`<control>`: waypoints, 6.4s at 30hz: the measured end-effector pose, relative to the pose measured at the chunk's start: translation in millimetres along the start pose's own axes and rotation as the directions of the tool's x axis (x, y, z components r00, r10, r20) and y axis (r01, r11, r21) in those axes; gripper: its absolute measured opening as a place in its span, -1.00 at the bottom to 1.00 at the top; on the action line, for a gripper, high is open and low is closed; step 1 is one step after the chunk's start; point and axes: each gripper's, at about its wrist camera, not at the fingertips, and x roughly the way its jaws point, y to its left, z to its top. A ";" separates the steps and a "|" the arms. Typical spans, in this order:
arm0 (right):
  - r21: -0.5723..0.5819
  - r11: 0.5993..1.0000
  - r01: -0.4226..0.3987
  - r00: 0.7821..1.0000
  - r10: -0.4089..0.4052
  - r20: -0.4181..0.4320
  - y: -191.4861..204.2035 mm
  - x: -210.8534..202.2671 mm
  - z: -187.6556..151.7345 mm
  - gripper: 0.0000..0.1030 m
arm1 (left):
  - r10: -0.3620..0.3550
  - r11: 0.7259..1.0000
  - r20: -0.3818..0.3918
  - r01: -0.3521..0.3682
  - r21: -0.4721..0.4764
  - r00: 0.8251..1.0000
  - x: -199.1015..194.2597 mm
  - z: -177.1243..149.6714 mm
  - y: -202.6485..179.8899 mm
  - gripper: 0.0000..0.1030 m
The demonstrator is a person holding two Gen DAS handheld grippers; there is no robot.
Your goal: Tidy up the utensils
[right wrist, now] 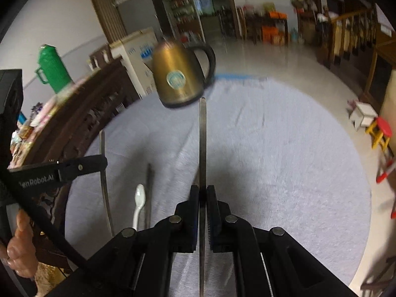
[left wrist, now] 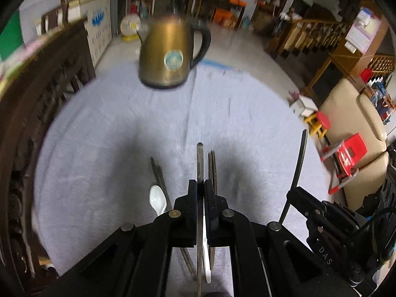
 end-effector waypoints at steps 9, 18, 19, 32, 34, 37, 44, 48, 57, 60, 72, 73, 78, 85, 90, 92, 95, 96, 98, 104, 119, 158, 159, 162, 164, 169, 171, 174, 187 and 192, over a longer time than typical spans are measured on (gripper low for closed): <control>-0.085 0.996 -0.011 0.967 0.032 0.251 28.3 -76.3 -30.1 -0.88 | -0.002 0.999 0.225 -0.007 0.039 0.974 -80.8 -39.3 -3.2 -0.90; -0.156 0.983 -0.101 0.873 0.163 0.460 54.4 -158.8 -68.8 -0.88 | -0.093 0.991 0.414 0.042 0.130 0.905 -158.7 -82.8 -16.7 -0.90; -0.158 0.981 -0.110 0.866 0.173 0.470 56.1 -163.4 -72.7 -0.88 | -0.099 0.990 0.427 0.045 0.136 0.899 -164.4 -86.9 -18.0 -0.90; -0.158 0.968 -0.196 0.799 0.251 0.547 71.3 -182.6 -115.4 -0.88 | -0.177 0.975 0.605 0.055 0.214 0.776 -193.6 -144.5 -31.9 -0.90; -0.158 0.968 -0.196 0.798 0.251 0.548 70.2 -181.1 -120.2 -0.87 | -0.181 0.975 0.625 0.055 0.216 0.759 -187.0 -150.0 -30.7 -0.90; -0.156 0.971 -0.181 0.806 0.238 0.543 71.1 -168.5 -128.2 -0.87 | -0.177 0.978 0.633 0.062 0.199 0.754 -175.5 -156.1 -26.7 -0.90; -0.130 0.976 -0.174 0.842 0.216 0.494 62.8 -139.1 -145.5 -0.88 | -0.155 0.985 0.634 0.067 0.161 0.757 -151.7 -171.9 -17.7 -0.90; -0.127 0.978 -0.164 0.861 0.204 0.465 62.2 -124.7 -157.7 -0.87 | -0.131 0.986 0.624 0.038 0.161 0.771 -138.6 -184.8 -19.6 -0.90; -0.125 0.980 -0.154 0.885 0.193 0.423 61.0 -109.0 -178.3 -0.87 | -0.078 0.990 0.607 -0.011 0.141 0.791 -115.8 -203.9 -18.0 -0.90; -0.120 0.981 -0.153 0.891 0.189 0.414 58.7 -104.7 -181.8 -0.87 | -0.064 0.992 0.599 -0.017 0.129 0.798 -109.1 -208.8 -15.0 -0.89; -0.112 0.978 -0.175 0.908 0.204 0.365 55.7 -99.1 -182.0 -0.78 | -0.061 0.990 0.555 -0.019 0.137 0.830 -108.0 -207.0 -12.2 -0.64; -0.109 0.978 -0.177 0.912 0.205 0.356 55.1 -98.2 -182.0 -0.72 | -0.069 0.990 0.546 -0.008 0.138 0.835 -109.4 -206.1 -10.7 -0.45; -0.093 0.978 -0.185 0.907 0.206 0.368 50.3 -107.2 -180.5 -0.47 | -0.100 0.987 0.558 0.010 0.161 0.824 -125.8 -213.5 -5.4 0.17; -0.010 0.983 -0.181 0.878 0.167 0.448 21.5 -134.9 -164.7 -0.47 | -0.075 0.996 0.527 0.043 0.072 0.847 -135.6 -210.0 29.6 0.40; 0.113 0.981 -0.160 0.918 0.106 0.382 -8.0 -118.1 -155.3 -0.47 | 0.014 0.997 0.399 0.015 -0.070 0.917 -105.8 -193.9 65.0 0.42; 0.180 0.966 -0.185 0.937 0.118 0.329 -21.4 -103.7 -155.6 -0.47 | 0.035 0.992 0.345 0.008 -0.123 0.938 -93.6 -191.0 77.7 0.42; 0.237 0.953 -0.189 0.953 0.120 0.279 -32.8 -87.8 -158.2 -0.47 | 0.067 0.987 0.295 -0.020 -0.159 0.953 -80.3 -191.4 85.3 0.42; 0.248 0.950 -0.191 0.957 0.124 0.263 -35.5 -83.5 -159.6 -0.47 | 0.071 0.987 0.280 -0.027 -0.159 0.957 -76.4 -192.0 86.3 0.42; 0.270 0.942 -0.201 0.962 0.138 0.235 -40.1 -74.1 -158.9 -0.47 | 0.076 0.987 0.245 -0.039 -0.154 0.967 -68.2 -188.2 86.4 0.42; 0.307 0.916 -0.257 0.966 0.240 0.091 -59.0 -27.3 -136.9 -0.47 | 0.058 0.990 0.154 -0.037 -0.136 0.986 -40.3 -163.8 91.5 0.42; 0.354 0.902 -0.247 0.935 0.319 -0.159 -59.1 112.6 -55.3 -0.09 | -0.012 0.988 -0.095 -0.003 -0.152 0.995 67.7 -60.2 118.6 0.42; 0.092 0.993 -0.073 0.936 0.101 -0.337 -7.4 200.3 -2.7 -0.58 | 0.036 0.995 -0.219 -0.056 -0.085 0.975 118.5 -15.7 119.7 0.42; 0.087 0.995 -0.047 0.931 0.075 -0.357 -6.5 206.6 -3.8 -0.60 | 0.036 0.994 -0.224 -0.059 -0.096 0.974 118.0 -15.2 124.2 0.42; 0.036 0.999 -0.020 0.935 0.031 -0.353 -3.8 208.1 -2.4 -0.63 | 0.041 0.991 -0.225 -0.068 -0.114 0.973 114.3 -12.1 133.1 0.42; 0.022 1.000 0.004 0.936 0.004 -0.353 -5.2 207.2 -0.7 -0.65 | 0.036 0.992 -0.223 -0.062 -0.108 0.974 111.8 -9.7 132.0 0.42; 0.064 0.998 0.030 0.929 -0.004 -0.371 -21.2 206.8 1.3 -0.66 | 0.026 0.996 -0.225 -0.044 -0.076 0.974 113.3 -4.3 115.6 0.42; 0.049 0.999 0.023 0.926 -0.003 -0.377 -18.4 207.9 1.5 -0.65 | 0.014 0.998 -0.238 -0.030 -0.061 0.971 118.6 -2.7 105.8 0.42; 0.054 0.998 0.029 0.925 -0.007 -0.380 -22.4 210.2 2.5 -0.73 | 0.025 0.999 -0.251 -0.035 -0.035 0.968 126.8 1.3 92.9 0.42; 0.063 0.991 0.119 0.917 -0.085 -0.390 -61.0 199.9 7.2 -0.73 | 0.032 0.998 -0.321 -0.011 0.067 0.947 154.1 14.9 25.4 0.17; 0.096 0.987 0.126 0.924 -0.081 -0.374 -84.6 199.0 13.6 -0.73 | 0.043 0.997 -0.351 -0.018 0.076 0.935 175.5 19.9 1.7 0.17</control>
